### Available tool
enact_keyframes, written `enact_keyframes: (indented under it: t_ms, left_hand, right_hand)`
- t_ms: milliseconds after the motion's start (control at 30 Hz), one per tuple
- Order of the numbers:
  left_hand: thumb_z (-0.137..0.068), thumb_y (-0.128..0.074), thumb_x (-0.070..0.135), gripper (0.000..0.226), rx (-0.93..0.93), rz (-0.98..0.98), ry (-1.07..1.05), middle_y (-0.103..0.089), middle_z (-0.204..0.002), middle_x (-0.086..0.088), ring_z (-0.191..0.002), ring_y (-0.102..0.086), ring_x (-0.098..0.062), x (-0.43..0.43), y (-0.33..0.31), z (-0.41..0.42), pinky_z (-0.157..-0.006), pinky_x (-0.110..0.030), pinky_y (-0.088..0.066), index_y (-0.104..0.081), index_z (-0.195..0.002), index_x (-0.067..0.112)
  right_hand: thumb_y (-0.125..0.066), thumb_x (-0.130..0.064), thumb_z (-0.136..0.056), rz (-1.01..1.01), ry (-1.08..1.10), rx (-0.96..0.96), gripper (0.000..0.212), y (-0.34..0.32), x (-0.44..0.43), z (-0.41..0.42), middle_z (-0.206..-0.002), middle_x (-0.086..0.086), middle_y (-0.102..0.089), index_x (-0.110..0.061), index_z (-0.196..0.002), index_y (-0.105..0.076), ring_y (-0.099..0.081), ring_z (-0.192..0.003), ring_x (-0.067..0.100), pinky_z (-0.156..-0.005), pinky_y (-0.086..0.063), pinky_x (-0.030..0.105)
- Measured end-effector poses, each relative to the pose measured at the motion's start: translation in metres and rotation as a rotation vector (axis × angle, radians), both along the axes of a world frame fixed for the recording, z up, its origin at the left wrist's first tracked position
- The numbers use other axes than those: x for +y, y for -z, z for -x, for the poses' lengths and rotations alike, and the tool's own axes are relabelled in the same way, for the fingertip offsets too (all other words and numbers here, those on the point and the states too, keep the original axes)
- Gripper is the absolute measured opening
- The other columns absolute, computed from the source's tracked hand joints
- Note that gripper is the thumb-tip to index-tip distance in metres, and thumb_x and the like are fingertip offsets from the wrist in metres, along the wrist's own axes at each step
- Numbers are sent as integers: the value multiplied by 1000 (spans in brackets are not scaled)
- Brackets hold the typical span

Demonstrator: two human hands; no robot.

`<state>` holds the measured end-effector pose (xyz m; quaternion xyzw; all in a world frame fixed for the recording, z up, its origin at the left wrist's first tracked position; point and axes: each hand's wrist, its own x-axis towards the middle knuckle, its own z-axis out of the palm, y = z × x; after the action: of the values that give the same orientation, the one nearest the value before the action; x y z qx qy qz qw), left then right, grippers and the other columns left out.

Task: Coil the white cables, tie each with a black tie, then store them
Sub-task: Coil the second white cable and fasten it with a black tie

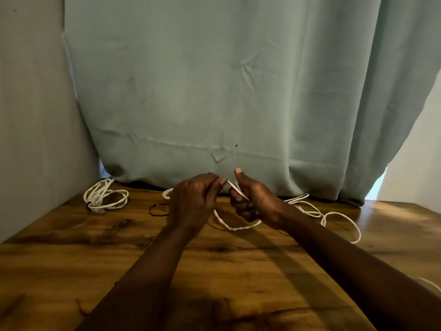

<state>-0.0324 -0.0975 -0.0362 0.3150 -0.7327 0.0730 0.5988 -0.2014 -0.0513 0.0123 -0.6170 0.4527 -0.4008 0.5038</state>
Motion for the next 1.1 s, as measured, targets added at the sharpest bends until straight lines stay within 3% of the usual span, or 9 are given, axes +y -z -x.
enact_keyframes:
  t_ms: [133, 233, 367, 467, 633, 767, 967, 1033, 1100]
  left_hand:
    - [-100, -55, 47, 30, 212, -409, 409, -73, -86, 5, -85, -71, -15, -3, 8, 17, -76, -46, -57, -72, -93, 23]
    - [-96, -55, 52, 33, 253, -560, 564, -76, -90, 2, -90, -72, -20, -5, 13, 27, -86, -52, -57, -71, -96, 24]
    - [-99, -54, 54, 39, 103, -502, 374, -58, -57, 9, -56, -53, -8, -11, 21, 23, -65, -51, -52, -63, -67, 33]
    - [-97, -54, 57, 38, 137, -499, 278, -58, -52, 10, -51, -52, -8, -13, 24, 21, -61, -48, -54, -65, -65, 40]
    - [-93, -55, 65, 56, 173, -546, 275, -58, -50, -3, -46, -54, -17, -13, 25, 20, -58, -53, -54, -62, -64, 18]
    - [-93, -59, 62, 46, 143, -548, 262, -71, -65, -1, -59, -67, -15, -16, 26, 10, -65, -52, -57, -72, -78, 21]
    - [-101, -58, 40, 18, -67, -245, 18, -68, -99, 10, -88, -66, -11, -14, 21, -1, -75, -40, -56, -71, -106, 28]
    - [-102, -58, 36, 14, -136, -163, -36, -60, -104, 7, -87, -61, -14, -10, 19, 1, -73, -39, -55, -68, -108, 28]
    - [-102, -57, 37, 15, -244, -103, -85, -59, -100, 6, -80, -60, -17, -6, 19, 5, -67, -39, -53, -67, -106, 27]
  right_hand:
    - [-31, -49, -105, -219, -319, -423, 57, 21, -7, 5, -46, -5, -20, -22, -55, -36, -12, -36, 10, -40, -7, 20]
    - [-34, -44, -103, -228, -413, -555, 52, 35, -12, 11, -45, -4, -16, -23, -56, -25, -12, -35, 12, -41, -8, 22]
    - [-40, -42, -102, -254, -217, -624, 51, 55, -17, 13, -43, -5, -17, -21, -56, -35, -19, -31, 10, -37, -22, 21]
    - [-47, -37, -101, -198, -37, -641, 40, 63, -23, 12, -42, -8, -26, -16, -68, -51, -23, -30, 6, -34, -23, 18]
    - [-39, -38, -108, -165, 46, -551, 48, 63, -25, 5, -45, -9, -22, -23, -63, -42, -16, -31, 4, -32, -15, 12]
    - [-36, -32, -106, -170, 76, -680, 49, 61, -24, 9, -41, -9, -19, -25, -58, -35, -12, -29, 5, -33, -14, 9]
    - [-42, -29, -92, -122, 200, -954, 44, 52, -21, 42, -39, -9, -18, -26, -49, -34, -17, -27, 7, -35, -13, 14]
    - [-49, -33, -83, -74, 213, -1038, 38, 48, -17, 49, -38, -9, -20, -25, -48, -35, -19, -27, 8, -36, -13, 15]
    - [-46, -39, -90, -27, 215, -1112, 44, 45, -15, 53, -38, -9, -22, -23, -50, -36, -20, -28, 8, -38, -13, 17]
